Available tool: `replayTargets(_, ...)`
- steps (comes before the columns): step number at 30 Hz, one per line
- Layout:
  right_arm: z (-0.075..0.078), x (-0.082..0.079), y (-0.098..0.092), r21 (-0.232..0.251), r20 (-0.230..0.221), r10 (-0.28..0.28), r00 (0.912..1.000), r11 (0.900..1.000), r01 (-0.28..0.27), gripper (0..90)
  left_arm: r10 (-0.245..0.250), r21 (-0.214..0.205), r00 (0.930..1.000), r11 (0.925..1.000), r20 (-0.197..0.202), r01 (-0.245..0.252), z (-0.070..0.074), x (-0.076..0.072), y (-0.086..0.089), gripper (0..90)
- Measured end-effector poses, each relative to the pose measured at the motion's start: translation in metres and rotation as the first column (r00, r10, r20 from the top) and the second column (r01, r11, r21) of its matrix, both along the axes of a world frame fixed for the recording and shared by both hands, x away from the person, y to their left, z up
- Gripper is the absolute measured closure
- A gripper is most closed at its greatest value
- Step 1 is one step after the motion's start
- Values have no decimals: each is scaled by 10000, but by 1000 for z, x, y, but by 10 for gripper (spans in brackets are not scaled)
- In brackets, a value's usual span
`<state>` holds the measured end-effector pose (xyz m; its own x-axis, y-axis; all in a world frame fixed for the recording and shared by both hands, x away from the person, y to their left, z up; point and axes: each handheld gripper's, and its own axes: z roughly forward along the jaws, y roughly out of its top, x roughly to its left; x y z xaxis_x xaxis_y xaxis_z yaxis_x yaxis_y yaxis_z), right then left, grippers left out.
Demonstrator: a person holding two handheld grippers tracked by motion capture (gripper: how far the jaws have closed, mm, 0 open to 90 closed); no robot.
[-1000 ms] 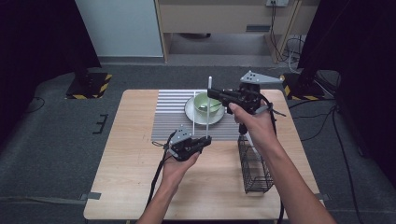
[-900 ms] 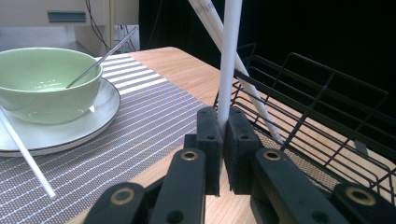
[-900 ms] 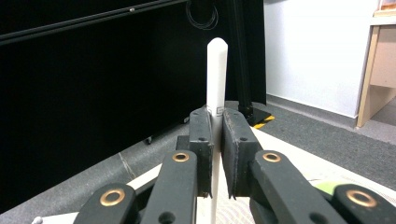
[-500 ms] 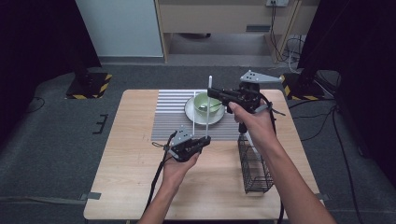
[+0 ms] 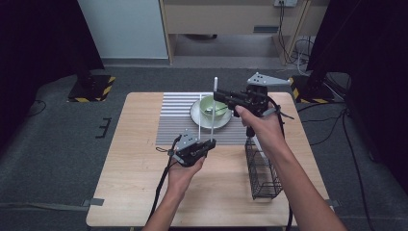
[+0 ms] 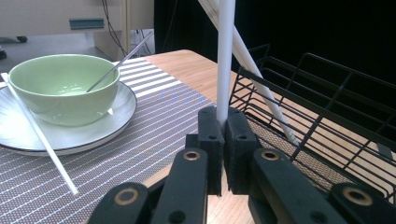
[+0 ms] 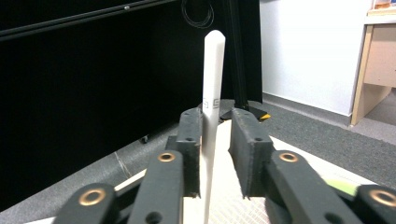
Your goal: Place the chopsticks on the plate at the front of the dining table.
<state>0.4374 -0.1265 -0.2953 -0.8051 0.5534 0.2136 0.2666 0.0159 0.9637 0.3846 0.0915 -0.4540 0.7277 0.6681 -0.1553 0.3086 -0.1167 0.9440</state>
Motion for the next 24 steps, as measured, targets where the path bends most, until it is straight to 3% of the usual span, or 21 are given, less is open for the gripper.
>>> replayTargets(7,-1,-3,-6,-404,167,-342,9993,9986,349,495,263,-3,9996,9997,54,-263,3,3,2,864)
replayTargets(11,-2,-7,-20,-453,427,-705,9966,9963,724,421,335,30,9994,9994,86,-335,5,4,3,864)
replayTargets(14,-7,-7,-37,-397,573,-1255,9904,9910,1279,347,447,-5,9989,9990,120,-447,7,5,4,864)
replayTargets(20,-19,-4,-72,-576,678,-2145,9744,9741,2185,302,822,-48,9964,9966,193,-821,11,8,8,864)
replayTargets(24,-30,-1,-94,-737,701,-2855,9558,9541,2903,257,1097,-27,9937,9940,233,-1097,13,10,11,864)
